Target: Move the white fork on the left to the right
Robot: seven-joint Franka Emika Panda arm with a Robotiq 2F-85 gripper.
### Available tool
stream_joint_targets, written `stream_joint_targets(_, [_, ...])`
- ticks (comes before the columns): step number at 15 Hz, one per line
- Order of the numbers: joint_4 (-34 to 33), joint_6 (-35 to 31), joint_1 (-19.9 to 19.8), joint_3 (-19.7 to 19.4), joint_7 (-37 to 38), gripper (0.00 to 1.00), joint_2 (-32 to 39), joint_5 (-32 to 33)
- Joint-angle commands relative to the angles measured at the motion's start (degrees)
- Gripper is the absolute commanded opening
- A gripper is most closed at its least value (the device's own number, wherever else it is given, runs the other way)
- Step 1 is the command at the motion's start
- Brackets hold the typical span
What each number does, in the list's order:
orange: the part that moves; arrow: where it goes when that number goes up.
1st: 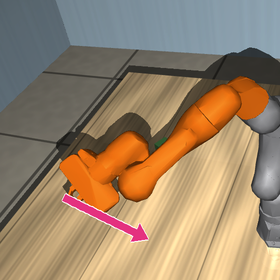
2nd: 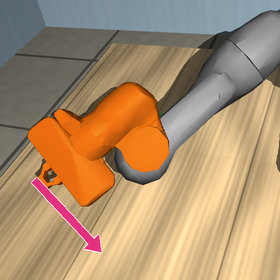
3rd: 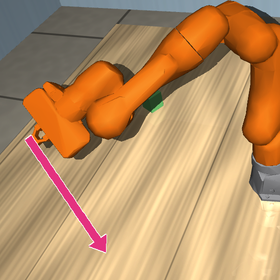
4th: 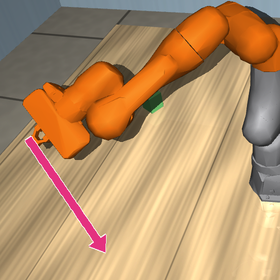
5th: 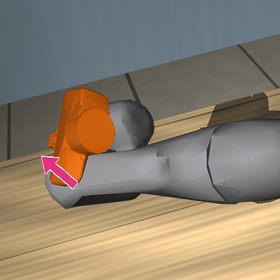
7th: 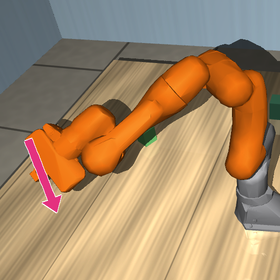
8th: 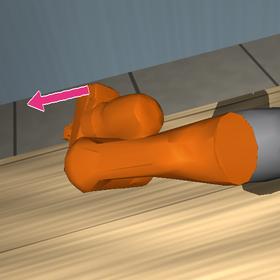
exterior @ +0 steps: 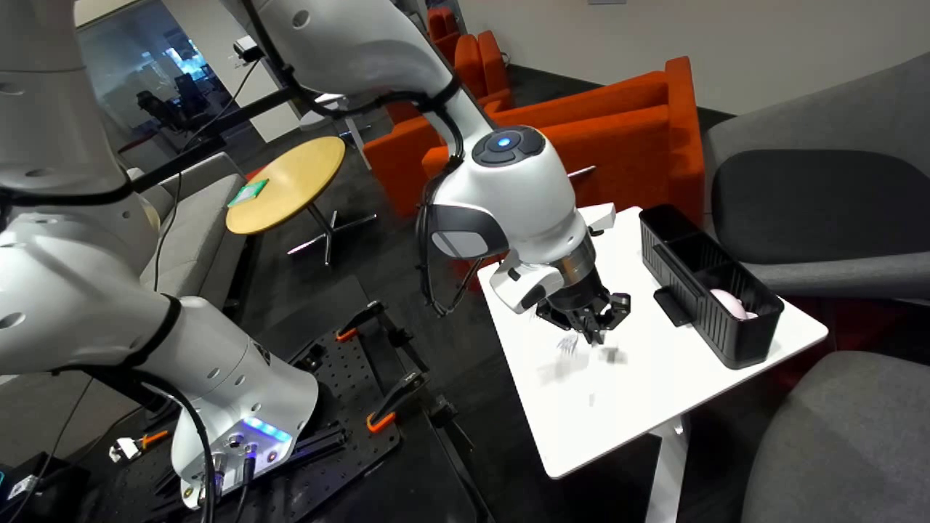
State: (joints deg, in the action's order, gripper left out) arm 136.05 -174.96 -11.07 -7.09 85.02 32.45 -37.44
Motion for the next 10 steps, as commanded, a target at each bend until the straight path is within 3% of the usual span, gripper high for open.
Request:
stream_joint_targets(1, [-3.9,-2.0,-1.8,2.1,0.1,0.03,4.7,-1.2])
stream_joint_targets(4, [-5.3,-1.7,-0.9,1.5,0.4,0.03,6.8,-0.6])
stream_joint_targets(5, [-5.0,-1.9,-0.6,1.4,0.2,0.36,6.5,-0.5])
stream_joint_targets(6, [-4.6,-2.4,-0.5,1.6,-0.2,0.37,6.0,-0.5])
stream_joint_targets(10, [1.0,-6.8,2.7,-0.1,-2.3,0.66,-1.1,0.7])
